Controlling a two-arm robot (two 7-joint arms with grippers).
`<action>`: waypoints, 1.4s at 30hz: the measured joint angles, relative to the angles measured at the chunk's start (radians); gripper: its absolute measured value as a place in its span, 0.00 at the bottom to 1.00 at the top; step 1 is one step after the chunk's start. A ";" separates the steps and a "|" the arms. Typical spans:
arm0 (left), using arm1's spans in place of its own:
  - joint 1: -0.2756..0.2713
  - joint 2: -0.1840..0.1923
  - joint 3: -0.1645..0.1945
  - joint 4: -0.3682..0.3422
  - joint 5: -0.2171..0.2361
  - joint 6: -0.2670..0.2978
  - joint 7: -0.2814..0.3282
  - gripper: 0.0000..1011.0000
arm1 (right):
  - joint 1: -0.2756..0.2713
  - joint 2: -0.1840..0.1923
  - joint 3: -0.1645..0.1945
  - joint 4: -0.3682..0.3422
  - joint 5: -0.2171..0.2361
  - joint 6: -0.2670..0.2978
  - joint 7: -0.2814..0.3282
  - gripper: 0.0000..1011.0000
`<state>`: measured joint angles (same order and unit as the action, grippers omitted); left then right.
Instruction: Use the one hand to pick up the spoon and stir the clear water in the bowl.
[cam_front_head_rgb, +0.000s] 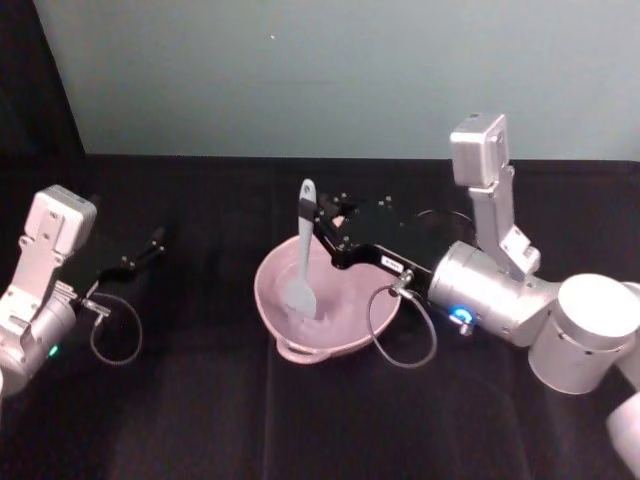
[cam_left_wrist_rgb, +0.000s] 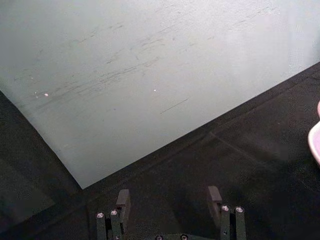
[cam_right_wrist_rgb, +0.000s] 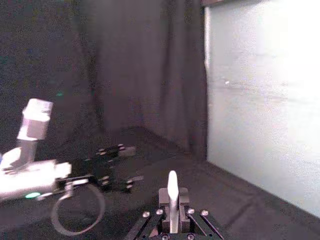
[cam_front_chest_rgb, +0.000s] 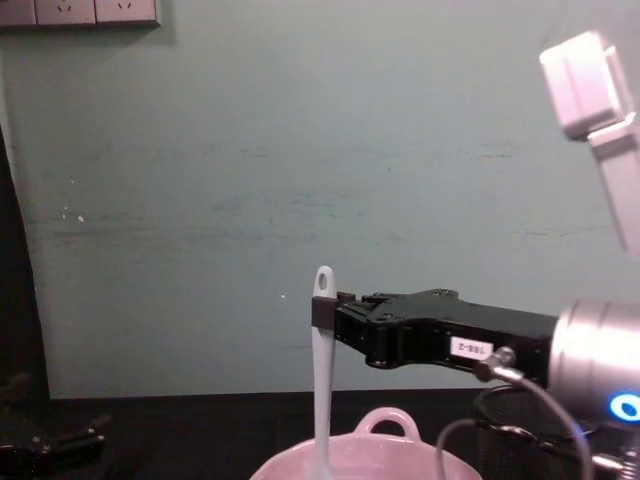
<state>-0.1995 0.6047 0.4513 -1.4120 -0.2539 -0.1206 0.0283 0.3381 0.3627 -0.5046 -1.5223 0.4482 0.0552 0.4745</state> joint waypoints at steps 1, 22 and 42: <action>0.000 0.000 0.000 0.000 0.000 0.000 0.000 1.00 | 0.004 -0.007 -0.001 0.011 -0.009 -0.012 -0.009 0.10; 0.000 0.000 0.000 0.000 0.000 0.000 0.000 1.00 | -0.012 -0.012 0.074 0.038 -0.121 -0.070 -0.078 0.10; 0.000 0.000 0.000 0.000 0.000 0.000 0.000 1.00 | -0.057 0.005 0.041 -0.037 0.022 0.002 0.017 0.10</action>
<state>-0.1996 0.6047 0.4514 -1.4120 -0.2539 -0.1205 0.0283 0.2807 0.3676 -0.4632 -1.5596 0.4699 0.0567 0.4910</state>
